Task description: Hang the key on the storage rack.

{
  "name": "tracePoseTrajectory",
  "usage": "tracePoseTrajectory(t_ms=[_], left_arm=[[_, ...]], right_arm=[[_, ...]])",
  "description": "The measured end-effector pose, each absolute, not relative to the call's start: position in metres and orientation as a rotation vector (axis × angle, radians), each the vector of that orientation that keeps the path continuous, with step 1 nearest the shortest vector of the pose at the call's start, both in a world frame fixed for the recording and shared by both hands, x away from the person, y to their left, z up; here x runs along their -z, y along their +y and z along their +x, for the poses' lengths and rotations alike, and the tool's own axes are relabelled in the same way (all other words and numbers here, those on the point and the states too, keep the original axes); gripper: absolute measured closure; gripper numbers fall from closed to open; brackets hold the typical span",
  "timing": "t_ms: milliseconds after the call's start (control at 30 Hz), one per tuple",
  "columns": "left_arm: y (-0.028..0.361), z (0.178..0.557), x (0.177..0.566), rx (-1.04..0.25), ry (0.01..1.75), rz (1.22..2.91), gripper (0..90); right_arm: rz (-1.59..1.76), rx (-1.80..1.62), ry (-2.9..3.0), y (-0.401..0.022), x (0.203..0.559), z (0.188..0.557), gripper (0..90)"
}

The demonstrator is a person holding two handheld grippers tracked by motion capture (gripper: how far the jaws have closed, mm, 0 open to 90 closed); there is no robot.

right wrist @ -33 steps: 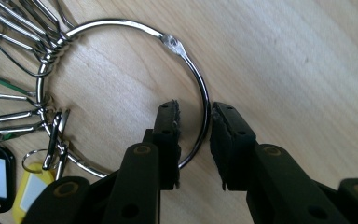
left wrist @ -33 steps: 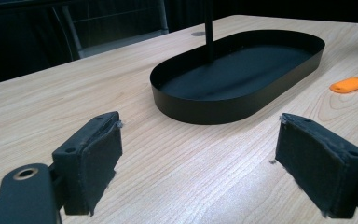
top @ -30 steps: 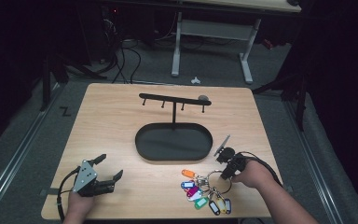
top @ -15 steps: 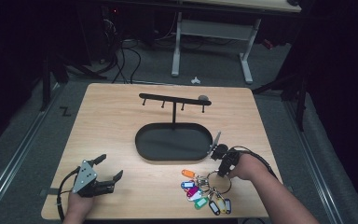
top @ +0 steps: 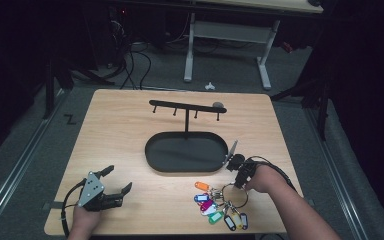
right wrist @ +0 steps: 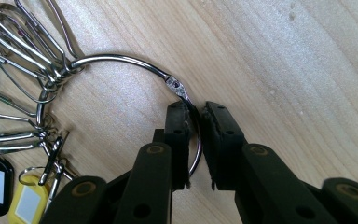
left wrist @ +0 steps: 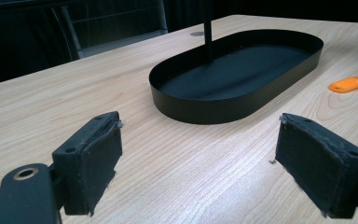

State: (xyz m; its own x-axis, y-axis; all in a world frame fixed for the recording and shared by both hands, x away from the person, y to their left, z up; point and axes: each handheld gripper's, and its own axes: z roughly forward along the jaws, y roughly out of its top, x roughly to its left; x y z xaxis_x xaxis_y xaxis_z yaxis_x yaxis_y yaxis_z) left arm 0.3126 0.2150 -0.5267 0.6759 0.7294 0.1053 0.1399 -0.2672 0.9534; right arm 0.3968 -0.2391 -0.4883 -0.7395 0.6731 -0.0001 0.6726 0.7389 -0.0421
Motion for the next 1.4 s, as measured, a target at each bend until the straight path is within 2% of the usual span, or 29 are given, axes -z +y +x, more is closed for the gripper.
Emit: tracePoseTrajectory(t_ms=[267,867,1400], left_arm=[[0.215,0.312,0.527,-0.665,0.692,1.784,15.0],[0.215,0.310,0.527,-0.667,0.677,1.779,15.0],[0.215,0.311,0.527,-0.662,0.688,1.777,15.0]], right_arm=[[-1.101,-0.056,-2.924,-0.238,0.488,0.395,85.8],[-1.089,-0.002,-2.915,-0.244,0.486,0.390,86.9],[-1.063,0.126,-2.955,-0.242,0.422,0.381,87.3]])
